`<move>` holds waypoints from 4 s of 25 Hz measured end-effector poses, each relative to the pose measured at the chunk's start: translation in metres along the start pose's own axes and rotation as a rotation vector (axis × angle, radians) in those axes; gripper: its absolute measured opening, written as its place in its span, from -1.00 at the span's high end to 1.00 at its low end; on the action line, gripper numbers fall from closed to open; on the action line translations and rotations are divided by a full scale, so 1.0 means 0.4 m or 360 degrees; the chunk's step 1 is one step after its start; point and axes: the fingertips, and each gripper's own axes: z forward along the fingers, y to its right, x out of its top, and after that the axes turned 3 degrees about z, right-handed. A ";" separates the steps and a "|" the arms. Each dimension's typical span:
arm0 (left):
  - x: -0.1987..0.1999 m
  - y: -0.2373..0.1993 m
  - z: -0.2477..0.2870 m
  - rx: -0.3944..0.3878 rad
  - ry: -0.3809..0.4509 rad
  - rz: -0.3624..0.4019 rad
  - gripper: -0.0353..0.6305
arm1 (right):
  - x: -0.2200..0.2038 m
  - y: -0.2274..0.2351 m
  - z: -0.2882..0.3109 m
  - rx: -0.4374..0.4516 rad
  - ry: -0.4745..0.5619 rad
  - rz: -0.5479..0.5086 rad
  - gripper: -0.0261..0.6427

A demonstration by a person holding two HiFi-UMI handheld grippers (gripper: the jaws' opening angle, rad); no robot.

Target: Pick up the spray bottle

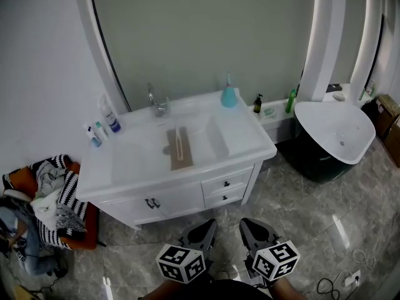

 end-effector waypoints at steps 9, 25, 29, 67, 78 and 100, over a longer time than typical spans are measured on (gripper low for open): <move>0.020 -0.031 0.068 0.0012 -0.0004 0.0005 0.88 | 0.024 0.044 0.053 0.0012 0.0005 0.0007 0.90; 0.113 -0.212 0.270 -0.0046 -0.0060 -0.0039 0.88 | 0.114 0.142 0.294 -0.0038 -0.0052 0.0014 0.90; 0.144 -0.261 0.315 -0.0068 -0.0066 -0.0021 0.88 | 0.141 0.164 0.363 -0.0058 -0.0049 0.0015 0.90; 0.426 -0.529 0.802 -0.0125 -0.0060 0.0139 0.88 | 0.463 0.491 0.840 -0.0057 0.0007 -0.0054 0.90; 0.495 -0.551 0.961 -0.0065 -0.0057 0.0192 0.88 | 0.556 0.625 0.933 0.0006 -0.0007 -0.0095 0.90; 0.563 -0.683 1.200 0.0105 -0.0054 0.0145 0.88 | 0.610 0.800 1.174 0.0093 -0.0045 -0.0069 0.90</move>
